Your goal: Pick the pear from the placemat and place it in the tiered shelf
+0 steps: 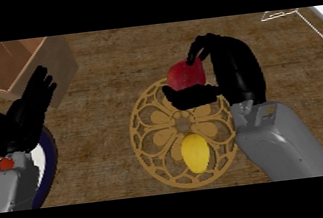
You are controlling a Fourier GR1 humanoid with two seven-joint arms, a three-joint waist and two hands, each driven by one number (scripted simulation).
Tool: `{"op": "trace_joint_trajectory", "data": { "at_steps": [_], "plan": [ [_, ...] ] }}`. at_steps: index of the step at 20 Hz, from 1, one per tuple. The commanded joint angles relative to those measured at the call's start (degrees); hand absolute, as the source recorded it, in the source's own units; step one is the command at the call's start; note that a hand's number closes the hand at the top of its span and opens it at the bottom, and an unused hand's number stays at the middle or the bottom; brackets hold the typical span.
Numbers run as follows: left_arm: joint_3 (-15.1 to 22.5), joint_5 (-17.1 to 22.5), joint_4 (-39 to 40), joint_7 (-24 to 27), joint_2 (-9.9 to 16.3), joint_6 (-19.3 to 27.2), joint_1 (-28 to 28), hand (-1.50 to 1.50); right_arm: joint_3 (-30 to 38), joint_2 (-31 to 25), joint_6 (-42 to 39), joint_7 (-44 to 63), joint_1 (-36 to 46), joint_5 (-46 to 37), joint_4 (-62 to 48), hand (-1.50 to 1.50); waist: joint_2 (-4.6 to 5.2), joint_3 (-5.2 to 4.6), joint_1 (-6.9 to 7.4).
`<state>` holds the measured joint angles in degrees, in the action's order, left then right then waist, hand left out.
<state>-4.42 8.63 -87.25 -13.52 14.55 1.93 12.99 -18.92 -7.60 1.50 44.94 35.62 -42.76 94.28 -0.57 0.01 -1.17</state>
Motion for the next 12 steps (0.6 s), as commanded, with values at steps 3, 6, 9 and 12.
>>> {"op": "trace_joint_trajectory", "data": {
  "at_steps": [3, 6, 9, 12],
  "plan": [
    [-0.28, -0.88, 3.26, 4.98, -0.83, -1.17, -0.87, 0.0, 7.8, -3.83, -4.8, 7.83, 3.6, -0.81, 11.52, 1.5, 0.42, -0.05, 0.66],
    [-0.28, -0.74, 1.86, 0.68, 0.18, -1.07, 1.12, 0.0, 13.95, -5.68, -8.4, 11.79, 8.1, 1.61, 12.98, 1.5, 0.39, -0.04, 0.97],
    [0.07, -0.81, 0.12, -0.25, -0.79, -0.28, 1.0, 0.0, 18.17, -11.28, -10.18, 9.41, 6.75, 1.19, 13.12, 1.5, 0.42, -0.01, 0.94],
    [-1.54, 1.59, 0.64, 0.5, 1.02, -3.92, -0.27, 0.0, 23.43, -15.56, -13.33, 7.6, 9.91, 3.67, 8.48, 1.5, 0.53, -0.02, 1.32]
  ]
}}
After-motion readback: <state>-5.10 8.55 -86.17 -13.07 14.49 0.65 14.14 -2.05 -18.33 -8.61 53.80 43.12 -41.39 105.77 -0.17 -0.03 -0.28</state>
